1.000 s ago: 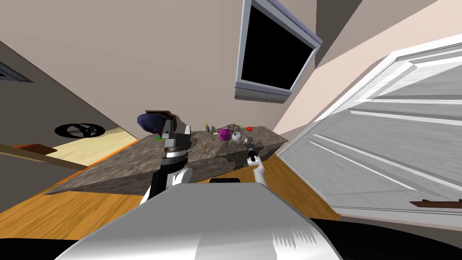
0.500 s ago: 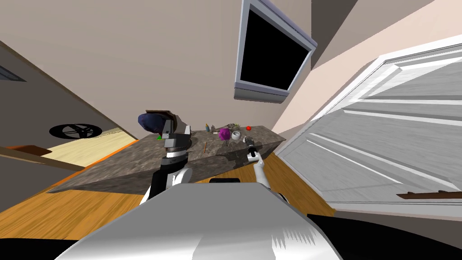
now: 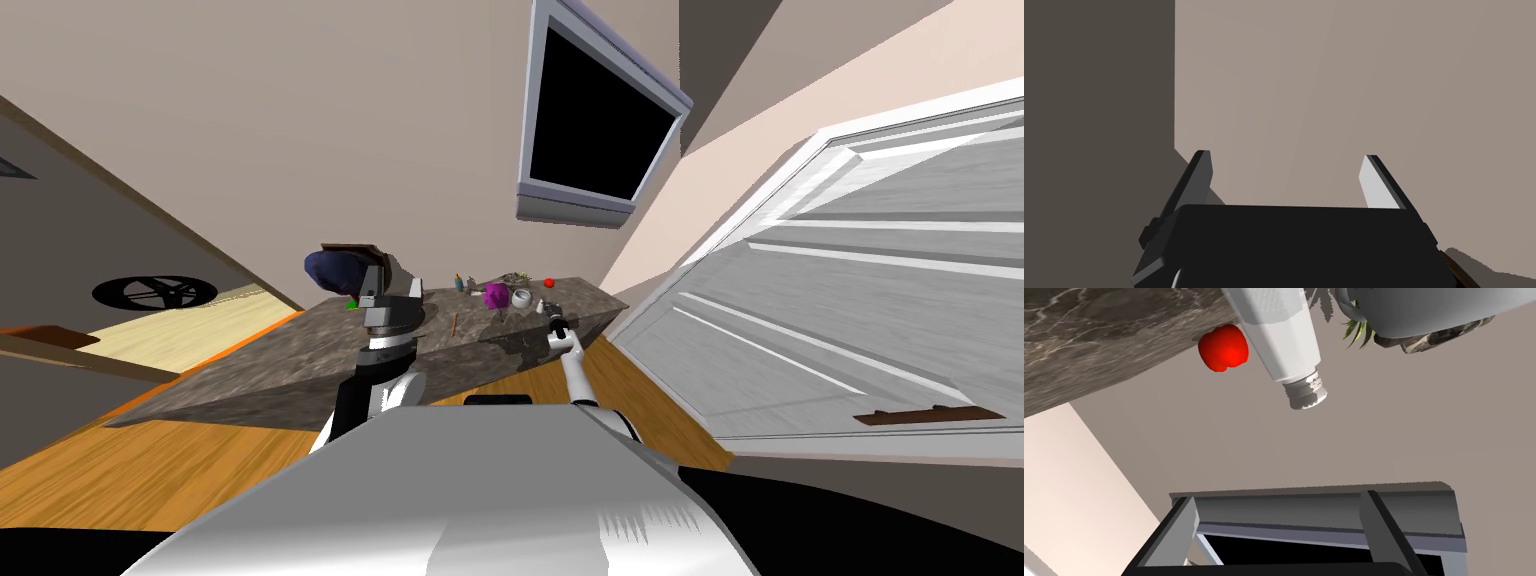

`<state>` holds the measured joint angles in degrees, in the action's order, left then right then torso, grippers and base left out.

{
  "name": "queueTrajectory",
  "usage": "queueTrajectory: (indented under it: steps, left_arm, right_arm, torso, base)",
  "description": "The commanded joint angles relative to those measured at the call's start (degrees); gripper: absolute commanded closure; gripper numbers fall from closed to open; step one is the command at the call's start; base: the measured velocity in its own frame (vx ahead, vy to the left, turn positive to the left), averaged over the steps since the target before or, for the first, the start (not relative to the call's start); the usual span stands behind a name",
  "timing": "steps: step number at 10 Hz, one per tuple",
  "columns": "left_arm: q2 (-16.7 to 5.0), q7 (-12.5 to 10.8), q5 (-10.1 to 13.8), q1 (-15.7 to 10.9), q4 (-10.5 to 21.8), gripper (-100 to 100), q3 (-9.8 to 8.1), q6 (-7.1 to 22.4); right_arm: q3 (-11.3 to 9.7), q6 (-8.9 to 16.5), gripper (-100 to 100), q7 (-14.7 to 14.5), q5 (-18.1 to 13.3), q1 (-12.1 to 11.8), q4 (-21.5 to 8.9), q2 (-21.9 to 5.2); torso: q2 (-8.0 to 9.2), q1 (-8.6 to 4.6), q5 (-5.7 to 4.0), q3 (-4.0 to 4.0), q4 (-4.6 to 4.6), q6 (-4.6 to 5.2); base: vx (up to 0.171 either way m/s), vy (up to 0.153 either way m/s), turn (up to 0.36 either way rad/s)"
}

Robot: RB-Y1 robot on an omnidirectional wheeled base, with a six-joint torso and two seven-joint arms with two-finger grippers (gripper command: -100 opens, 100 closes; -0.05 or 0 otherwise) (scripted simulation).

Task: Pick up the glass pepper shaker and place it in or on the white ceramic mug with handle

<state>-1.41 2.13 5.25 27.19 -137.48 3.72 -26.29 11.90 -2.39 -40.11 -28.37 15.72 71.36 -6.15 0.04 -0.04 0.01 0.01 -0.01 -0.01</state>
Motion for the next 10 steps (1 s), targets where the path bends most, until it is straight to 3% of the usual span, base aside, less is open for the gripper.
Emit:
queueTrajectory:
  steps: [1,3,4,5,6,8,9,10]
  left_arm:
    - [0.00,0.00,0.00,0.00,0.00,0,0.00,0.00]
    - [0.00,0.00,0.00,0.00,0.00,0,0.00,0.00]
    - [0.00,0.00,0.00,0.00,0.00,0,0.00,0.00]
    - [0.00,0.00,0.00,0.00,0.00,0,0.00,0.00]
    - [0.00,0.00,0.00,0.00,0.00,0,0.00,0.00]
    - [0.00,0.00,0.00,0.00,0.00,0,0.00,0.00]
    - [0.00,0.00,0.00,0.00,0.00,0,0.00,0.00]
    - [0.00,0.00,0.00,0.00,0.00,0,0.00,0.00]
  right_arm:
    - [-0.57,1.50,-100,2.86,2.09,2.41,-1.09,-0.80]
    - [-0.57,1.50,-100,4.92,2.09,2.41,-1.09,-0.80]
    - [-0.97,2.73,-100,7.29,4.03,4.80,-2.55,-1.64]
    - [-0.97,2.73,-100,8.72,4.03,4.80,-2.55,-1.64]
    - [-1.39,4.10,-100,10.36,6.03,7.24,-4.11,-2.50]
    - [-1.39,4.10,-100,13.12,6.03,7.24,-4.11,-2.50]
    - [-1.85,5.59,-100,15.06,8.09,9.72,-5.77,-3.38]
    - [-1.85,5.59,-100,16.68,8.09,9.72,-5.77,-3.38]
  torso:
    - [0.00,0.00,0.00,0.00,0.00,0.00]
    - [-0.01,0.01,0.00,-0.01,0.00,0.00]
    - [-0.05,0.01,0.00,-0.03,-0.01,0.00]
    - [-0.02,-0.01,0.00,-0.02,-0.01,0.00]
    - [0.00,-0.02,0.00,0.00,0.00,0.00]
    - [0.01,-0.03,-0.01,0.01,0.00,0.00]
    - [-0.05,0.00,0.00,-0.03,-0.01,0.00]
    - [-0.02,0.00,0.00,-0.02,-0.01,0.01]
  base:
    - [-0.038,-0.001,-0.053]
    - [-0.024,-0.003,-0.011]
    - [-0.036,-0.007,-0.060]
    - [-0.039,-0.011,-0.032]
    - [-0.050,-0.018,-0.055]
    - [-0.027,-0.009,-0.014]
    - [-0.034,-0.005,-0.065]
    - [-0.036,-0.002,-0.031]
